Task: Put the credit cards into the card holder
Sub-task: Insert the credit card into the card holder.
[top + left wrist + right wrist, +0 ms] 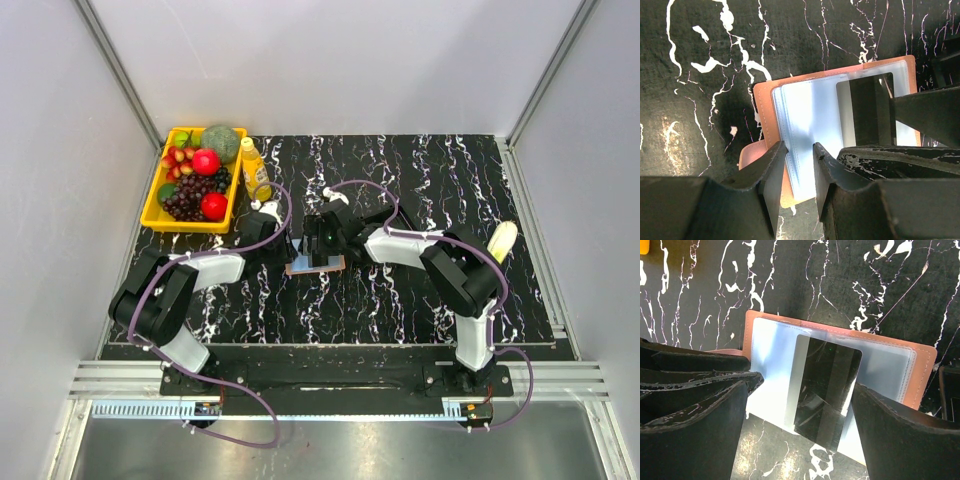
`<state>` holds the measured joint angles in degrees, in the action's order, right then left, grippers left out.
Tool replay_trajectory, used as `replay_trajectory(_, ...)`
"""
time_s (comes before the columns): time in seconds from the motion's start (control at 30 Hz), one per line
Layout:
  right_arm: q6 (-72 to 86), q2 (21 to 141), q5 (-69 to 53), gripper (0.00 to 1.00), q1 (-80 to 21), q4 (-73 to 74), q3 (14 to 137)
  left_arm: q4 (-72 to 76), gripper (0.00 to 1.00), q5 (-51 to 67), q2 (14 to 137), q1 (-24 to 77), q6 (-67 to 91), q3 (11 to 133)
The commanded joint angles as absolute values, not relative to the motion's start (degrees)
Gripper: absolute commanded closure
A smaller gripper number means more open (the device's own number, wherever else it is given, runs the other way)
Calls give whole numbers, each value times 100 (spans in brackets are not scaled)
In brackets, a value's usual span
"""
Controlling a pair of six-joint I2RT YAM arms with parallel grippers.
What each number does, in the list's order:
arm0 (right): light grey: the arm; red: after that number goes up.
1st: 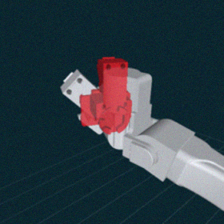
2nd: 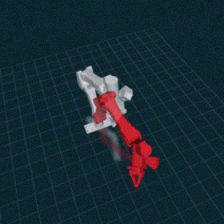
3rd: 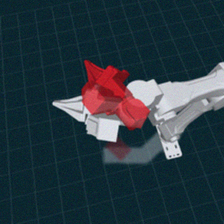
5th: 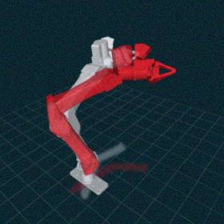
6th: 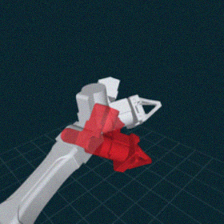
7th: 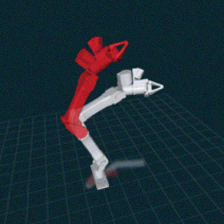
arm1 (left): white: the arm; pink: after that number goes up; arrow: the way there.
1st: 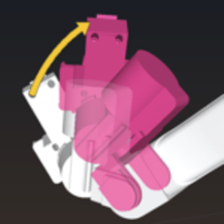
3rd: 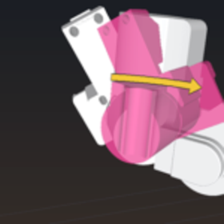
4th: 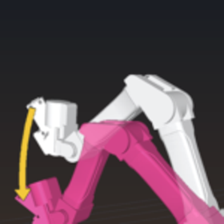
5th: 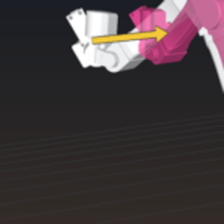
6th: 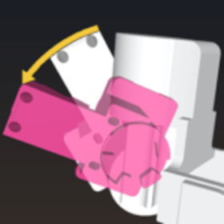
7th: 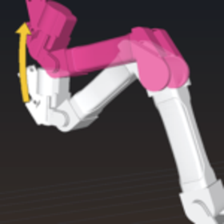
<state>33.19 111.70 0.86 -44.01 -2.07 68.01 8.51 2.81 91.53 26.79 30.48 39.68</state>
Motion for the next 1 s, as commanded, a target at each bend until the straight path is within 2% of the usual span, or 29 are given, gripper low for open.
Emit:
replay_trajectory(0.0,3322,11399,18,11,-4509,238,6873,606,66,615,9062,2716,3085,3762)
replay_trajectory(0.17,3445,11575,-333,11,-4605,123,6969,729,67,641,9026,2707,3129,3700)
replay_trajectory(0.47,3489,11409,-70,9,-4623,106,6856,738,66,545,8912,2707,3190,3586)
replay_trajectory(0.67,4059,11391,-439,10,-4632,-158,6689,1010,65,598,8859,2690,3401,3472)
replay_trajectory(0.83,4534,11250,-45,11,-4667,-281,6452,1580,66,607,8719,2698,3743,3086)
replay_trajectory(0.97,4816,11214,-237,11,-4676,-650,6310,1889,65,694,8675,2690,3928,2918)
